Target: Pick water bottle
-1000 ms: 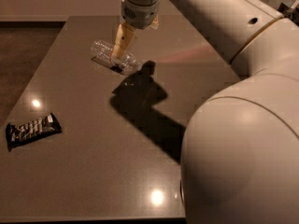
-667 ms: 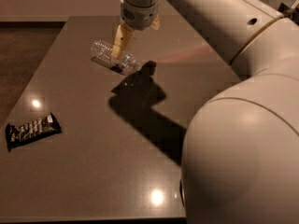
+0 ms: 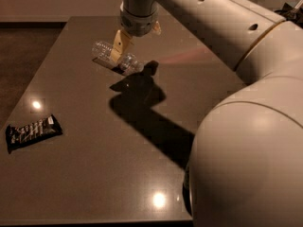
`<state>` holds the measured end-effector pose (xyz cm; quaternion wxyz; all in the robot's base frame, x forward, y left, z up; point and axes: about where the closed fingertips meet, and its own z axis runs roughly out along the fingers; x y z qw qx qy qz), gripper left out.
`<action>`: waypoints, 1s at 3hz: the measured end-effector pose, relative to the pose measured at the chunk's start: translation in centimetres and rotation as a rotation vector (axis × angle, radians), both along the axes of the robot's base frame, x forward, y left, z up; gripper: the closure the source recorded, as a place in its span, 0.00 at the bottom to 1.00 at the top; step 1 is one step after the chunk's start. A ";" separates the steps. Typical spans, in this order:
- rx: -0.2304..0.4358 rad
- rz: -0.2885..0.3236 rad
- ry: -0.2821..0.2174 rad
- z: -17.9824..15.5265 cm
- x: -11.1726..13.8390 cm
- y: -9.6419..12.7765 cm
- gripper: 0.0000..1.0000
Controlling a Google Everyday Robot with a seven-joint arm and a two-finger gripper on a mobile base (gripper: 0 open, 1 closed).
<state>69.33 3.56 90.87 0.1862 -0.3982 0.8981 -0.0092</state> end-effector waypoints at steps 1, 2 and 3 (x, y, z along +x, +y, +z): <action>0.019 -0.019 0.000 -0.9 1.0 0.5 0.00; 0.026 -0.031 0.016 -2.1 2.1 0.8 0.00; 0.032 -0.032 0.038 -3.6 2.8 1.2 0.00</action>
Offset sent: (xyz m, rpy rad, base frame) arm 0.0354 0.0082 -0.0332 0.0369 0.0364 -0.0500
